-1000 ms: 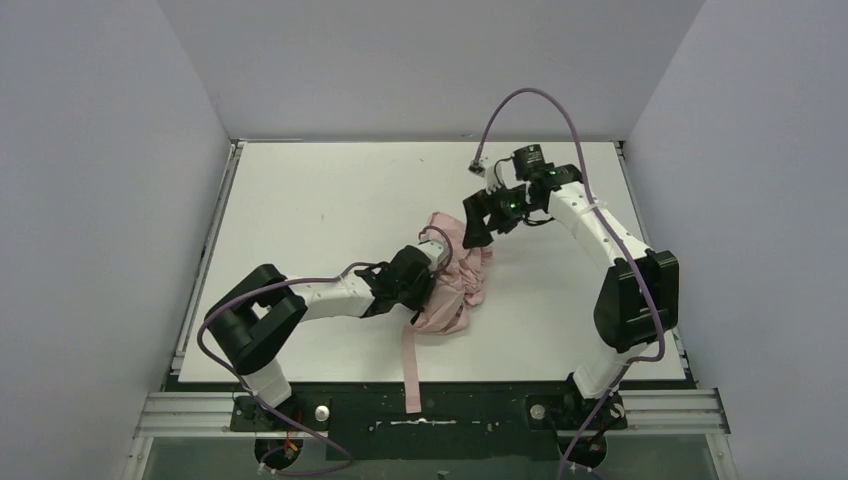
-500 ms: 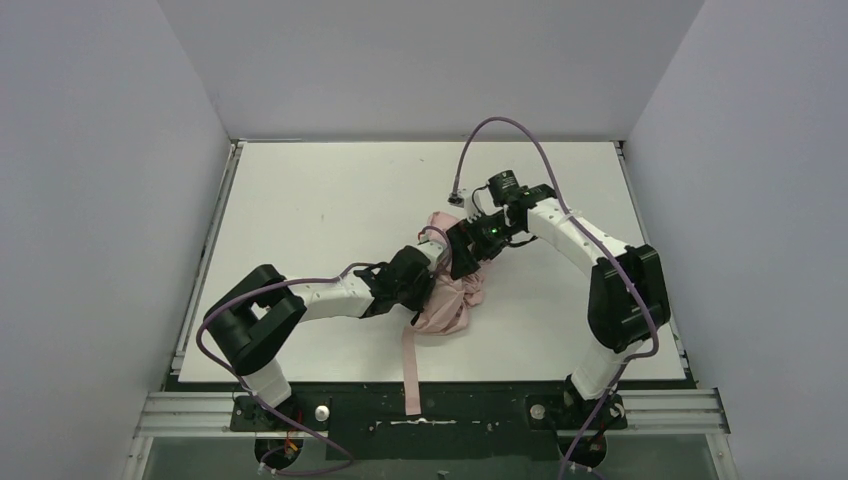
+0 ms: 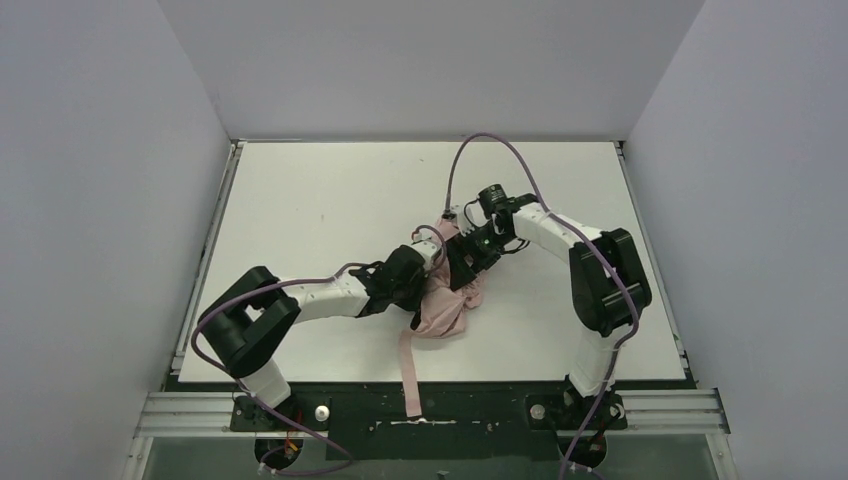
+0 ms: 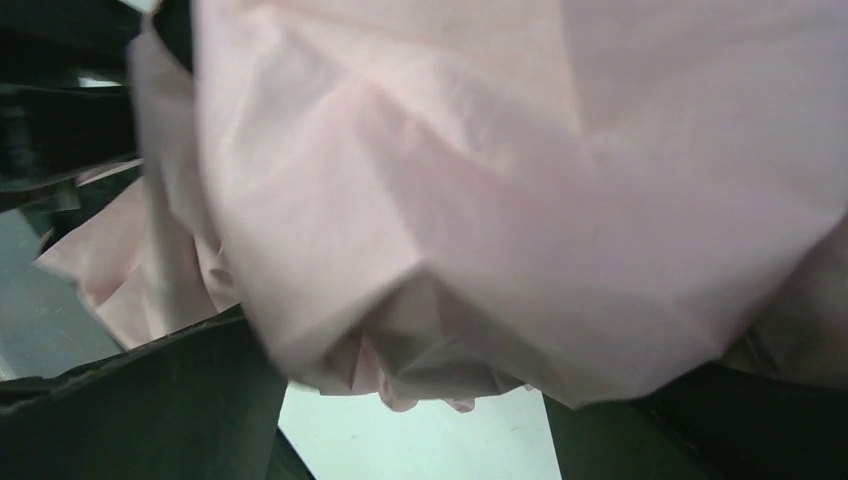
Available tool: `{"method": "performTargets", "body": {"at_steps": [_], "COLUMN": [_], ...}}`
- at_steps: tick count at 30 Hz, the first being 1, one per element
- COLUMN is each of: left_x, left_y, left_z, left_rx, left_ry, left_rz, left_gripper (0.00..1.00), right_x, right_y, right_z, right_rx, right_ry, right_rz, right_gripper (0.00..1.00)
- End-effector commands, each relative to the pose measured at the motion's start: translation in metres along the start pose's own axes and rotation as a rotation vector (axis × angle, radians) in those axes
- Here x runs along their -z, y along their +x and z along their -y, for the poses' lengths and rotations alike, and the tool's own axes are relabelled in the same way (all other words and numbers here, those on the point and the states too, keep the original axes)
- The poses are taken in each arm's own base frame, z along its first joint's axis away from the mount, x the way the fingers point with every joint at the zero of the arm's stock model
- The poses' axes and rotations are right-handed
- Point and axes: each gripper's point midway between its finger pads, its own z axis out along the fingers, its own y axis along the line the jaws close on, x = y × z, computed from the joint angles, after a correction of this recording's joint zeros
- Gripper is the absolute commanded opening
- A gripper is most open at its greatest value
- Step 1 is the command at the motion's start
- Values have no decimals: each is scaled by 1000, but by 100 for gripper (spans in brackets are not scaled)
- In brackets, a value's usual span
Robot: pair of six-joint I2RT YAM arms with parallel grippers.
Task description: Put away the umbrella
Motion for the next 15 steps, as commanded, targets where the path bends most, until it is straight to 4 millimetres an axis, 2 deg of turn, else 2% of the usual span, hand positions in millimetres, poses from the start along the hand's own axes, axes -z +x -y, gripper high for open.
{"method": "performTargets", "body": {"at_steps": [1, 8, 12, 15], "left_x": [19, 58, 86, 108], "left_y": [-41, -76, -76, -72], "left_z": [13, 8, -1, -11], "left_rx": [-15, 15, 28, 49], "left_ry": [58, 62, 47, 30], "left_rz": [131, 237, 238, 247], "left_gripper": [0, 1, 12, 26], "right_x": [-27, -31, -22, -14], "right_y": [25, 28, 12, -4], "right_z": [16, 29, 33, 33], "right_rx": [10, 0, 41, 88], "right_ry": [75, 138, 192, 222], "right_rz": [-132, -144, -89, -23], "right_gripper": [81, 47, 37, 36]}}
